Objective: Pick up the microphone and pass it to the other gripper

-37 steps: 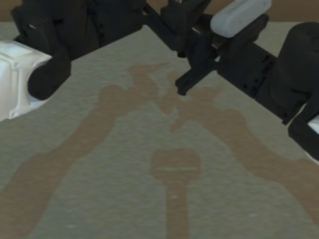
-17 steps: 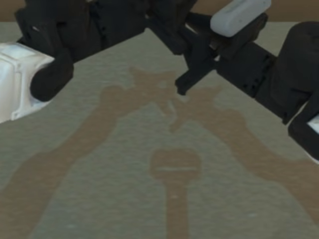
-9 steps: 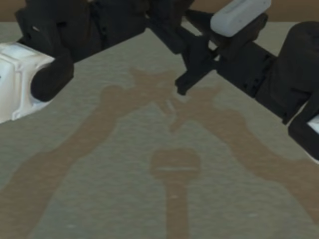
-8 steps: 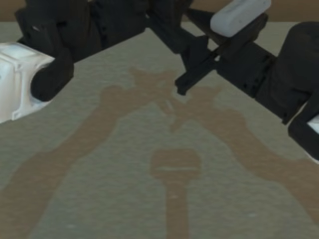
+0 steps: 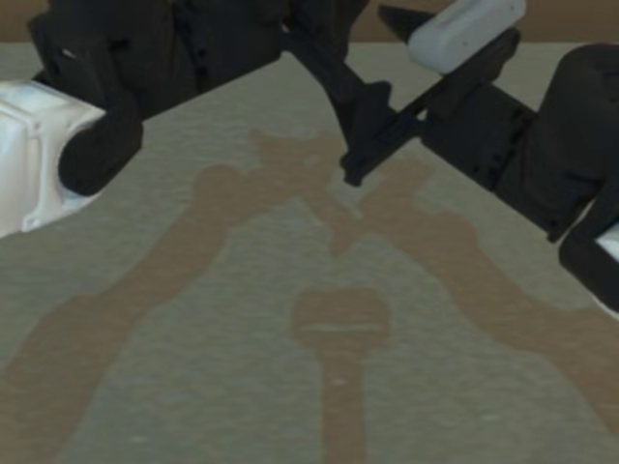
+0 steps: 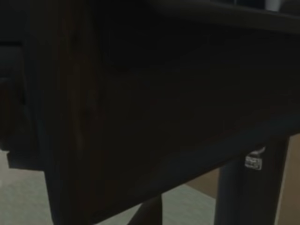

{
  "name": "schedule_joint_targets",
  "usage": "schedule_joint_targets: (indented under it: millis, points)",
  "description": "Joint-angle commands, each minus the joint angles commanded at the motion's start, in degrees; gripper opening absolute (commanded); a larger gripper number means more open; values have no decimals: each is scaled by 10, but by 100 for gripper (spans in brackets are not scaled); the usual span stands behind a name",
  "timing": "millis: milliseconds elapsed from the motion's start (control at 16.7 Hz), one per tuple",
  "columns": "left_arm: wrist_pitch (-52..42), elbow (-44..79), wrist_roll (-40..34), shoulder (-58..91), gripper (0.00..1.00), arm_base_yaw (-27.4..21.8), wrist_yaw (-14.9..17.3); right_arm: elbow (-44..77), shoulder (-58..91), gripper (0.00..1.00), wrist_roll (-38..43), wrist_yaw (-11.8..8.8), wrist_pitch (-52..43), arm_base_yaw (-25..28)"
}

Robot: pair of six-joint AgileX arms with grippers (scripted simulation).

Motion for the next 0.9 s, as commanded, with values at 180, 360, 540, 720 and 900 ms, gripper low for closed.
schedule_joint_targets:
  millis: [180, 360, 540, 720, 900]
  points:
    - [0, 0, 0, 0, 0, 0, 0, 0, 0, 100, 0, 0, 0, 0]
    - [-2, 1, 3, -6, 0, 6, 1, -14, -5, 100, -3, 2, -2, -5]
    - [-4, -14, 2, -21, 0, 37, 27, -62, -60, 100, -2, -5, -10, -13]
    - [-5, -31, 2, -41, 0, 74, 60, -120, -129, 100, -1, -17, -18, -20]
    - [-5, -39, 2, -50, 0, 93, 76, -145, -156, 100, -2, -23, -19, -22]
